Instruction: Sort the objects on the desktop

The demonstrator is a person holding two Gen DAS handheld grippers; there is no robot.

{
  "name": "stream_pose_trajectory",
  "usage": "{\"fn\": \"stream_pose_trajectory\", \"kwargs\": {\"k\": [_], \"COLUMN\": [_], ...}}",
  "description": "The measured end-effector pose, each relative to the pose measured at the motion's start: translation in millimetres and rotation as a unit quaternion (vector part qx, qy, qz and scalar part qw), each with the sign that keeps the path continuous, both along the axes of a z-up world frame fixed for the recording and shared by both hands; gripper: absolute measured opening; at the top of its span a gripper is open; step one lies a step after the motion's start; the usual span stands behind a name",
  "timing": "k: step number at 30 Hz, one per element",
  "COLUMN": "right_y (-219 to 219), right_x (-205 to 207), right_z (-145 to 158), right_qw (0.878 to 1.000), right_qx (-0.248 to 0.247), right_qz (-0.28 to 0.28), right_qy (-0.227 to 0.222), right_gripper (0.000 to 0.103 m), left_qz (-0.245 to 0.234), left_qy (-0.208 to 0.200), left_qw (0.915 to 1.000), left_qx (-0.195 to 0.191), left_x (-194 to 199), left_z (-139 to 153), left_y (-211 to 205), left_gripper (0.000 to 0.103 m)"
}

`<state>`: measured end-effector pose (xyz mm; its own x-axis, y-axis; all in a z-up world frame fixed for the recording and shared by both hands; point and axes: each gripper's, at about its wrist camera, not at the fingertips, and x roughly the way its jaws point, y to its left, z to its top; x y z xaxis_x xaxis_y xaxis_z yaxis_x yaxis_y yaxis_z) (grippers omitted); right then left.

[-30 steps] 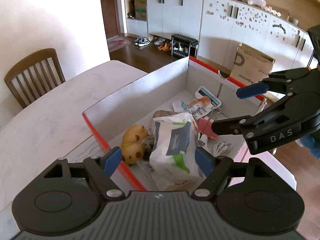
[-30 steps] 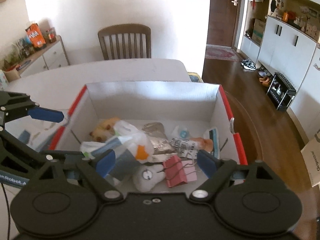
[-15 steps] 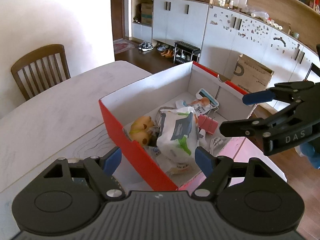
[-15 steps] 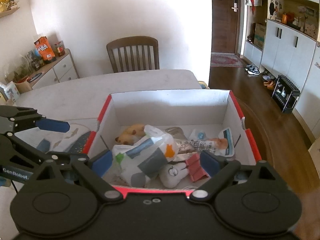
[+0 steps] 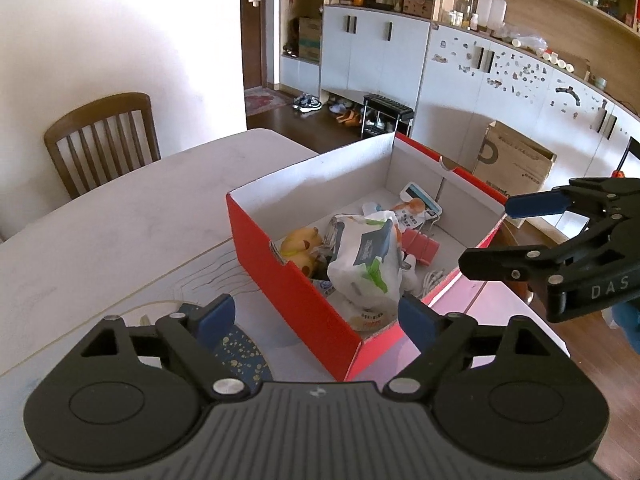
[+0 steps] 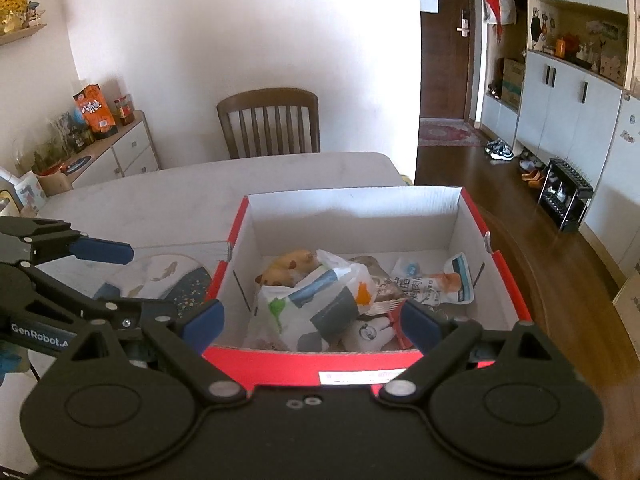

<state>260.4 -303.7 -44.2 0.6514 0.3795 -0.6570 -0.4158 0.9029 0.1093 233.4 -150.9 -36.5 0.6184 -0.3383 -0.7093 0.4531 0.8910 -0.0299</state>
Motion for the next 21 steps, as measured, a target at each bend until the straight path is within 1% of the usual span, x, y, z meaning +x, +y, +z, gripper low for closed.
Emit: {"fn": "stream_pose_trajectory", "kwargs": {"k": [2,3,4,9,15,21], "right_y": [0.9,1.4,1.5,1.0,-3.4,-3.3], "right_x": [-5.4,-7.6,-10.3,-23.9,-37.7,-50.5], "right_z": [1.7,2.9,3.7,7.0,9.3,9.7], "right_qw": [1.000,1.000,1.000,1.000,0.999,0.999], "right_qx": [0.000,0.001,0.000,-0.002,0.000,-0.005], "right_qz": [-0.001,-0.001,-0.002,-0.013,-0.027,-0.032], "right_qy": [-0.004,-0.006,-0.009,-0.023,-0.029,-0.040], "right_gripper": [0.096,0.096,0.096,0.096,0.096,0.096], "left_qz": [0.001,0.001,0.001,-0.005,-0.005,-0.004], "left_qy": [-0.002,-0.003,-0.004,-0.010,-0.020,-0.036], "left_qw": [1.0000,1.0000,1.0000,0.9999,0.9997,0.9993], "left_qx": [0.000,0.001,0.001,-0.003,-0.009,-0.010], "left_x": [-3.8,-6.1,-8.7,-21.2,-35.7,-41.7], "left_z": [1.0,1.3,1.7,3.8,6.5,9.6], "left_y": [0.8,0.9,0.9,0.5,0.0,-0.9], "left_gripper": [0.091,0.094,0.103,0.103,0.103,0.103]}}
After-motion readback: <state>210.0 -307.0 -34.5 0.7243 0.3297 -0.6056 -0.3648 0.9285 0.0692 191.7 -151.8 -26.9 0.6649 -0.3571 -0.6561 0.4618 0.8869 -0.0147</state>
